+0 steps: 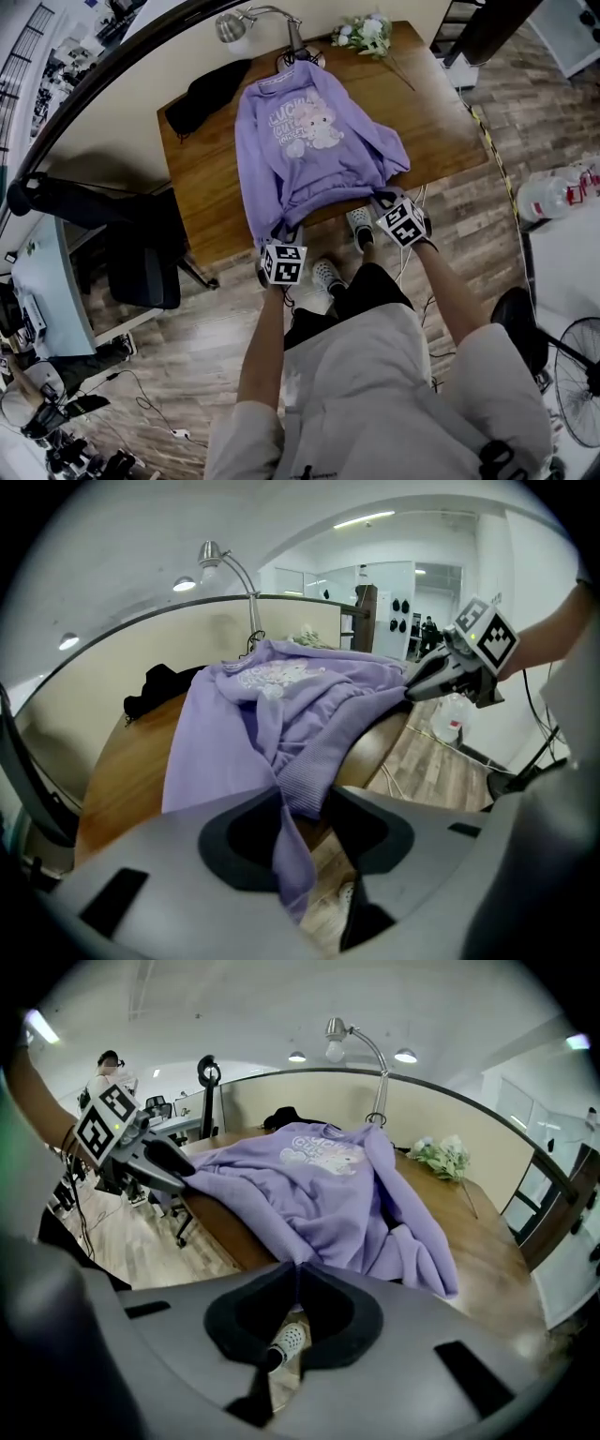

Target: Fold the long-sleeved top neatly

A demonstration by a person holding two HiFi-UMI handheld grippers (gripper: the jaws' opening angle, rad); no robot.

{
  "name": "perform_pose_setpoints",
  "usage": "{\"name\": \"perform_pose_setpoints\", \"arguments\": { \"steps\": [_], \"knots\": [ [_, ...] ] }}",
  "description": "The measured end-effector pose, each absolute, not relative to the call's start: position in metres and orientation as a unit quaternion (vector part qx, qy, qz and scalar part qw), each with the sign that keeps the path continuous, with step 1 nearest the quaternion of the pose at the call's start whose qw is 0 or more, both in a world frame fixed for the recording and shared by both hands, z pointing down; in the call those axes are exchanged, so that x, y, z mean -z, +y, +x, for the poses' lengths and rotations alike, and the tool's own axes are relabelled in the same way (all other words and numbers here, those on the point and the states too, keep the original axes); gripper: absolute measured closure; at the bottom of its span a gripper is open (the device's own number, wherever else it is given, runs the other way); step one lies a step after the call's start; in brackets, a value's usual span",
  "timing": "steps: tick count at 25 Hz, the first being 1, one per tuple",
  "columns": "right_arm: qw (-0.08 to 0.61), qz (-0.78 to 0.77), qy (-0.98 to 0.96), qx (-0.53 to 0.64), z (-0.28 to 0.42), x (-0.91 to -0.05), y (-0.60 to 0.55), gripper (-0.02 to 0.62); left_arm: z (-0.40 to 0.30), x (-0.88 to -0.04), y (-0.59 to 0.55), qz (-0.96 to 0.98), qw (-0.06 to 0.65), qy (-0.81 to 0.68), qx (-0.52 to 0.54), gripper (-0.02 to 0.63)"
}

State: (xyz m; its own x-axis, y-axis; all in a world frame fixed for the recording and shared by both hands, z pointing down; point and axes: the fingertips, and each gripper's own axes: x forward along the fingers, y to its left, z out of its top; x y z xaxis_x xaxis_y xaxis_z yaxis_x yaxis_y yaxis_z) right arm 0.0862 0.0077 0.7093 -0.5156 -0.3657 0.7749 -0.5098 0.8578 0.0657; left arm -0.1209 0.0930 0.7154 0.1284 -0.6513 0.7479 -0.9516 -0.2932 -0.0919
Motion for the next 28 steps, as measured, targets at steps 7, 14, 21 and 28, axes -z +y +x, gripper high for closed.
{"name": "perform_pose_setpoints", "arguments": {
  "steps": [7,14,21,28],
  "knots": [
    [0.388,0.246,-0.884,-0.087,0.095,-0.674,0.013,0.566,-0.124,-0.702,0.095,0.718,0.197,-0.568,-0.352,0.555],
    [0.361,0.213,-0.903,-0.093,0.103,-0.641,0.021,0.566,-0.109,-0.671,0.109,0.731,0.171,-0.569,-0.335,0.557],
    [0.390,0.152,-0.899,-0.126,0.121,-0.654,0.048,0.566,-0.101,-0.671,0.137,0.751,0.185,-0.550,-0.316,0.558],
    [0.406,0.232,-0.865,-0.183,0.146,-0.685,0.036,0.523,-0.103,-0.695,0.166,0.751,0.234,-0.521,-0.332,0.554]
  ]
}}
